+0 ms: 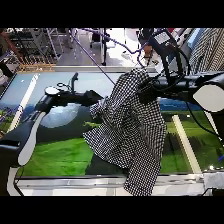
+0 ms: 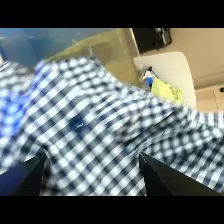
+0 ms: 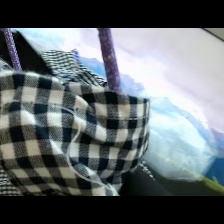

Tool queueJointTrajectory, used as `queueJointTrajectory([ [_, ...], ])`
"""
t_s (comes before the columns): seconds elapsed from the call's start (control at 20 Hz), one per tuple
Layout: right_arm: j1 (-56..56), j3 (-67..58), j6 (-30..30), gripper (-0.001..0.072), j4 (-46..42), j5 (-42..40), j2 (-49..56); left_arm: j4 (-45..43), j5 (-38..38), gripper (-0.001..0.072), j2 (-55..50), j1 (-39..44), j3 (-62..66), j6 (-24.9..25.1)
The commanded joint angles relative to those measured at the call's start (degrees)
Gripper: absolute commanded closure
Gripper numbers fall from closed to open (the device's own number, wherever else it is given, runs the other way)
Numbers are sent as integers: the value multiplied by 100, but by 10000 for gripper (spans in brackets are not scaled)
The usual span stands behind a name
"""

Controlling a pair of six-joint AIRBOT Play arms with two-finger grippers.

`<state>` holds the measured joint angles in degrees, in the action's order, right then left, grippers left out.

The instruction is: Fold the clothes and pants, and hang the long-sleeved shirts on hangers.

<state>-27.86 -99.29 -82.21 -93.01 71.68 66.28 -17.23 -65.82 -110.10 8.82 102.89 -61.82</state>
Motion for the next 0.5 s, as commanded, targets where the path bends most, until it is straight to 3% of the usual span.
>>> queueJointTrajectory([
  [0.0,-4,0,83,689,546,273,-55,-116,774,61,-31,264,7,-184],
  [0.2,-4,0,433,689,916,358,-57,-835,710,62,-52,289,7,-400],
  [0.35,-4,0,968,689,1379,361,-57,-1147,66,62,-52,332,7,-402],
  [0.45,-4,0,994,689,1504,398,-57,-1147,-249,62,-52,361,7,-402],
])
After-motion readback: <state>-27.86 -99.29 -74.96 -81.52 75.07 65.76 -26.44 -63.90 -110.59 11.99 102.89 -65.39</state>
